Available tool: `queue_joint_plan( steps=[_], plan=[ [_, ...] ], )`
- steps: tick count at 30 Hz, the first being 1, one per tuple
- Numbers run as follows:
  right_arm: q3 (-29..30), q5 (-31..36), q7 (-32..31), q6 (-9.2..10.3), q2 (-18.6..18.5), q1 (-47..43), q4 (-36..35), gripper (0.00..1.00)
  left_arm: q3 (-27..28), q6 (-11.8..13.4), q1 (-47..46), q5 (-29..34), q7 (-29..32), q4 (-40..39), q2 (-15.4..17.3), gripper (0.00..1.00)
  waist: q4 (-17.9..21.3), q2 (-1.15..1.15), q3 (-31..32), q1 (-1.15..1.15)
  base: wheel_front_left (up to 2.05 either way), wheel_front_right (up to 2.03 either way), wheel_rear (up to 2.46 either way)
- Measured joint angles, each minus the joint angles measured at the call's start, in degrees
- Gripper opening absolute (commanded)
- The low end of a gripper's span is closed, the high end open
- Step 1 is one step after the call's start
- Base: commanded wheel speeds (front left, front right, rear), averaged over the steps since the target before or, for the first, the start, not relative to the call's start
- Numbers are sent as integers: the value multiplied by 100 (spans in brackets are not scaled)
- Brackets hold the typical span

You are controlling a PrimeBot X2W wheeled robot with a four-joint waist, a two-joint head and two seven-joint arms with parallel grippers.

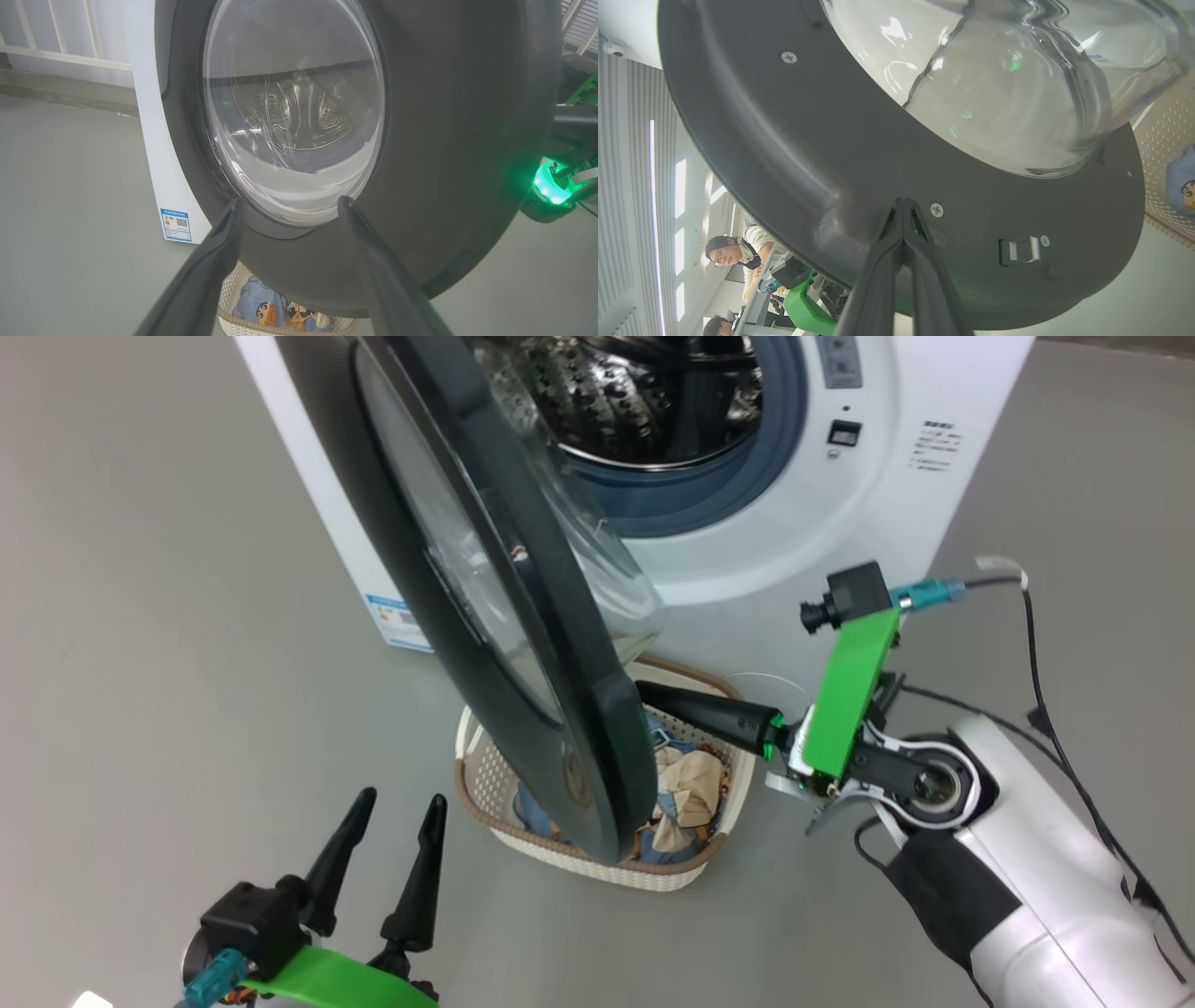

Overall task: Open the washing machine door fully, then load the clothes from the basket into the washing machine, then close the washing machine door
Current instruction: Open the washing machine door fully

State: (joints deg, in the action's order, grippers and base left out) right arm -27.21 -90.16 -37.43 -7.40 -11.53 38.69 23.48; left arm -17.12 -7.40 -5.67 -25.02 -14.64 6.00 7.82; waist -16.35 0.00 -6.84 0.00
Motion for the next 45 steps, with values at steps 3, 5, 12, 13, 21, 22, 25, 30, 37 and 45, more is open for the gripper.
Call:
queue_joint_plan(
  steps=[3, 5, 12, 13, 21, 22, 25, 30, 37, 45],
  plan=[
    [24, 41, 124, 0, -57, -165, -19, 75, -12, 0, 0, -9, 0, 22, 51, 100, 90, 0, 58, 0, 0, 0, 0],
    [54, 44, 193, 0, -129, -297, -45, 100, -15, 0, 1, -40, 0, 31, 79, 100, 158, 0, 100, 0, 0, 0, 0],
    [176, 78, 412, 0, -325, -714, -93, 100, 5, 0, 144, -77, 1, 62, 169, 100, 426, 0, 251, 0, 0, 0, 0],
    [189, 78, 437, 0, -354, -758, -94, 100, 8, 0, 162, -98, 1, 63, 177, 100, 466, 0, 271, 0, 0, 0, 0],
    [307, 131, 747, 0, -564, -1073, -168, 100, 105, 0, 218, -105, 1, 62, 218, 100, 751, 0, 371, 0, 0, 0, 0],
    [321, 132, 784, 0, -595, -1126, -168, 100, 122, 0, 226, -105, 1, 63, 218, 100, 780, 0, 386, 0, 0, 0, 0],
    [393, 131, 896, 0, -708, -1310, -181, 100, 174, 0, 251, -105, 0, 63, 219, 100, 864, 0, 435, 0, 0, 0, 0],
    [441, 197, 1178, 0, -905, -1608, -216, 100, 285, 0, 428, -105, 1, 63, 230, 100, 997, 0, 518, 0, 0, 0, 0],
    [549, 558, 1927, 0, -1235, -1867, -263, 100, 414, 0, 487, -104, 1, 57, 235, 100, 1178, 0, 572, 0, 0, 0, 0],
    [315, 1127, 3065, 0, -1588, -2145, -125, 100, 498, 0, 599, -103, 1, 53, 234, 100, 1322, 0, 599, 0, 0, 0, 0]
  ],
)
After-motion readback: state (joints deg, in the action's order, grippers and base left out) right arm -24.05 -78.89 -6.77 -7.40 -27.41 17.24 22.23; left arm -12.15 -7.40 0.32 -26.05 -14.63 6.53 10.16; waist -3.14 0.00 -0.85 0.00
